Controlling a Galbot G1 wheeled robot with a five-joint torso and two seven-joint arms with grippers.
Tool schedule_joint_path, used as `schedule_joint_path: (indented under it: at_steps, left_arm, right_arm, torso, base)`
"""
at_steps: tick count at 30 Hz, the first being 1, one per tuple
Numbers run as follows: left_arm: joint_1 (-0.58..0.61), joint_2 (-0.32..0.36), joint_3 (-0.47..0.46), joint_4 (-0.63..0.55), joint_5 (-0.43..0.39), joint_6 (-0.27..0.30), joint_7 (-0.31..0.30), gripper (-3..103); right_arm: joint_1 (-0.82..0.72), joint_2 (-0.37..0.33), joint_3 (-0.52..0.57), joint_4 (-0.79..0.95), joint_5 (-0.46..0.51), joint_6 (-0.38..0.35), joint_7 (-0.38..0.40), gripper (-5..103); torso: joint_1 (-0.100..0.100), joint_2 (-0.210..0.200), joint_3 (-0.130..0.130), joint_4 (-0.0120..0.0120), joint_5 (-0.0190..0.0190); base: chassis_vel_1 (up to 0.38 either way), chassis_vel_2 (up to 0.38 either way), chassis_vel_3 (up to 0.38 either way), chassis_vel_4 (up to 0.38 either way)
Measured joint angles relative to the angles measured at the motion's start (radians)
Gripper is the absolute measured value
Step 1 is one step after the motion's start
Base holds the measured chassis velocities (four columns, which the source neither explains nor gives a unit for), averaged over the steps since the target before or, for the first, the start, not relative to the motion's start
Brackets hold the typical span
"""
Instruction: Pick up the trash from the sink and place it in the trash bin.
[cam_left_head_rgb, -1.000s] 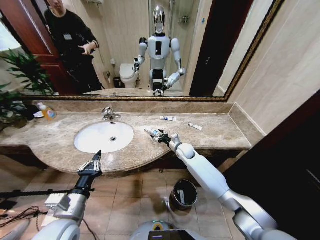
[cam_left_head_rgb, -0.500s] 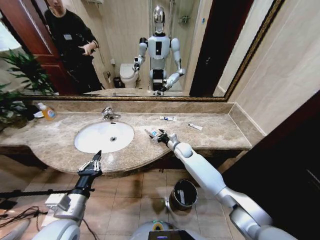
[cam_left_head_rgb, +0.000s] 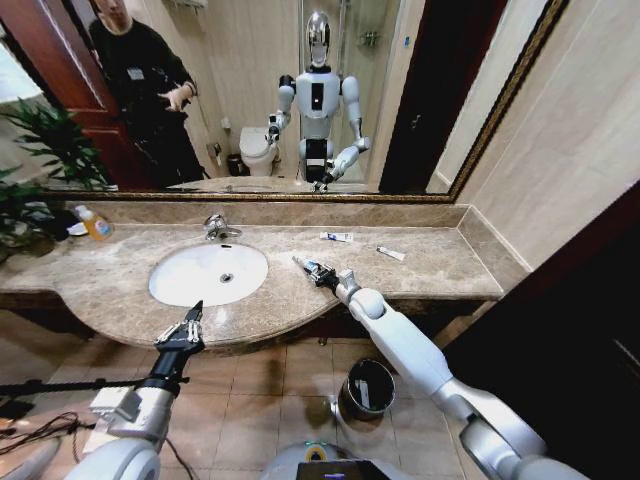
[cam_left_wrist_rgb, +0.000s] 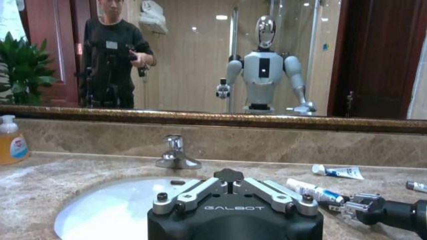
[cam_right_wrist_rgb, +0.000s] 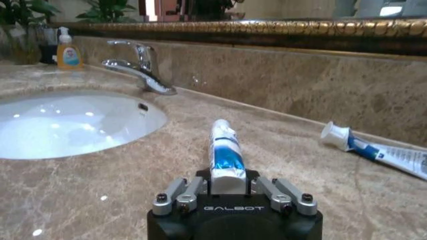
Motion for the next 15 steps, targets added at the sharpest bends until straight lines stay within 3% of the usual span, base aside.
schedule_joint_path:
  at_steps: [7, 15]
  left_arm:
    - [0.000, 0.000, 0.000, 0.000, 0.000, 0.000, 0.000, 0]
    - [0.000, 0.000, 0.000, 0.000, 0.000, 0.000, 0.000, 0]
  right_arm:
    - [-0.017, -0.020, 0.024, 0.068, 0.025, -0.003, 0.032, 28]
    - [-0.124, -0.106, 0.114, 0.258, 0.035, -0.017, 0.054, 28]
  torso:
    - [0.000, 0.000, 0.000, 0.0000, 0.0000]
    - [0.000, 0.000, 0.000, 0.0001, 0.0000]
  base:
    - [0.000, 0.000, 0.000, 0.000]
    - [0.000, 0.000, 0.000, 0.000]
